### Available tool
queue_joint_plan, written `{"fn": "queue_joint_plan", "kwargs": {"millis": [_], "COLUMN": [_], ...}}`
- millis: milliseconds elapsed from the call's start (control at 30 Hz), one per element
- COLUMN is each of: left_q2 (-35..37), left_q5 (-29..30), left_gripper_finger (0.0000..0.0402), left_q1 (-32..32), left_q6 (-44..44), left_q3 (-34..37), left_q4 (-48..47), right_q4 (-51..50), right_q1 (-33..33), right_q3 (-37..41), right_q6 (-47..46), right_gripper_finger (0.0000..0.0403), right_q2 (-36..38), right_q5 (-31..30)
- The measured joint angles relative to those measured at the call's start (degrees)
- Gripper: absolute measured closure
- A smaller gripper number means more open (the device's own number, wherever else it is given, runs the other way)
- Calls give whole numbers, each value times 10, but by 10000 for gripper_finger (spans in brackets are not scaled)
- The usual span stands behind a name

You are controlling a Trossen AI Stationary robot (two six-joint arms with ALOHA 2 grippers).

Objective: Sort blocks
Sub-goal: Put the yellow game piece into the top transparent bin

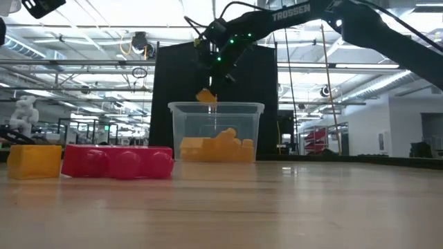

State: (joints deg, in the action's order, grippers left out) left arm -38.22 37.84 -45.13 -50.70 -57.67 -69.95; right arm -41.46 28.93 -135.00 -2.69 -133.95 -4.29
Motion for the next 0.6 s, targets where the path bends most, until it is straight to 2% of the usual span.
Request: {"fn": "queue_joint_plan", "kwargs": {"millis": [600], "left_q2": [0], "left_q5": [2], "left_gripper_finger": [398], "left_q1": [0], "left_q6": [0], "left_q3": [0], "left_q4": [0], "right_q4": [-52], "right_q1": [-3], "right_q3": [0], "right_q6": [-11], "right_gripper_finger": [137], "right_q2": [-30], "right_q5": [15]}}
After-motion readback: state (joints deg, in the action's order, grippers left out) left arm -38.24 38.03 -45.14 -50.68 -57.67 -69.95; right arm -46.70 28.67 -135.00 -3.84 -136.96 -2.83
